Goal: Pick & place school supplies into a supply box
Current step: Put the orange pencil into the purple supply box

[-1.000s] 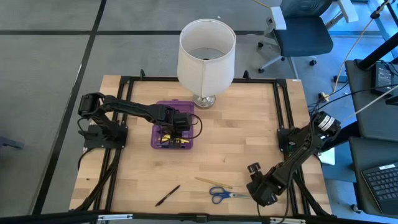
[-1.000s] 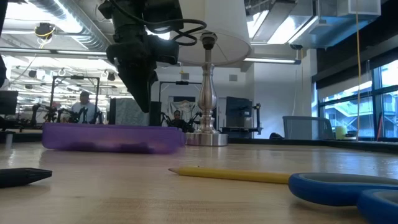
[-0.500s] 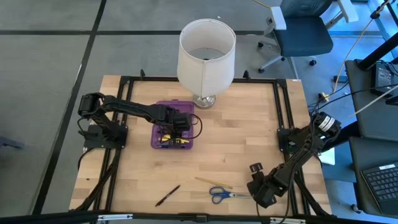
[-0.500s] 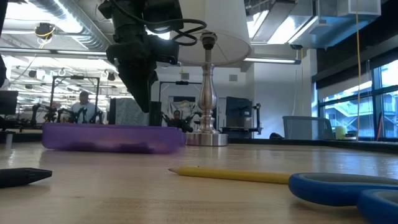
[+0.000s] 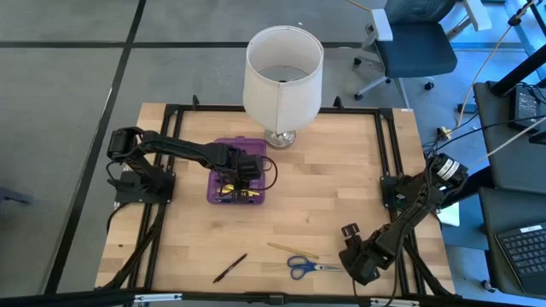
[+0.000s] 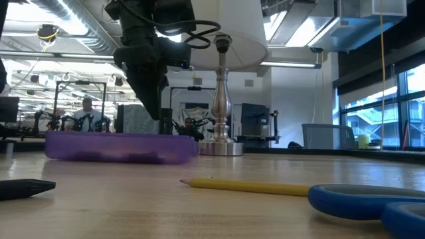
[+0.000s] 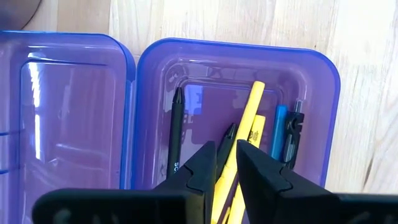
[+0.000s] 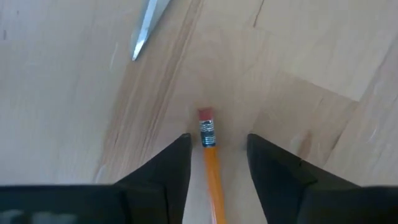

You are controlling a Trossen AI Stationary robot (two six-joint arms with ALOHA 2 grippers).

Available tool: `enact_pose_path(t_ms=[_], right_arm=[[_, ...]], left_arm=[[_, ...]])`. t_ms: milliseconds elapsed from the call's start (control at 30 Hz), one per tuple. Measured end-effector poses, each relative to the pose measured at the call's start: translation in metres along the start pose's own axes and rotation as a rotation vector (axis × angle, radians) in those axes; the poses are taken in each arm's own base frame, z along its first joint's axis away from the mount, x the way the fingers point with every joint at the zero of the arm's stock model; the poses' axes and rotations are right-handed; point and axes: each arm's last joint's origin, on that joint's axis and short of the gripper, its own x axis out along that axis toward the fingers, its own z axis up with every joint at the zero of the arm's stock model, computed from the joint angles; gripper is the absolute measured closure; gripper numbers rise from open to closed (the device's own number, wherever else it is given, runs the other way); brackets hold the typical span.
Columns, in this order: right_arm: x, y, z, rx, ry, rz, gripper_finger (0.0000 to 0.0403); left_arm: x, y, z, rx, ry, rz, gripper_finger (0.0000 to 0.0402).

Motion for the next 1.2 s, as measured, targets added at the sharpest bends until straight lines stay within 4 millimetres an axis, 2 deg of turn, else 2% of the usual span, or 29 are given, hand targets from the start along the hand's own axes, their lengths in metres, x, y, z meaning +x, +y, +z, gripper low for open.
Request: enact_pose_path(t_ms=[267,467,800,1200], right_arm=[[0.0003,0.0000,0.0010,-0.150,-0.017,-0.017,0.0249],[0.0003,0.0004,0.0015,-0.178,-0.024,-0.016,0.0293],[0.0005,0.0015,0.0039,-0.138,-0.046,0.002,0.0363],[0.0004,0.0016,0.0042,-0.012,-0.048,0.006,0.0375]], left_arm=[[-0.0001,0.0019,0.0002,0.000,-0.005,0.063,0.0347],[-0.0001,0.0020,0.0002,0.000,-0.005,0.064,0.0343],[-0.0001,0.0020,0.0002,-0.001,-0.005,0.064,0.0345],[-0.0001,0.0017,0.0001,0.000,-0.005,0.063,0.0347]])
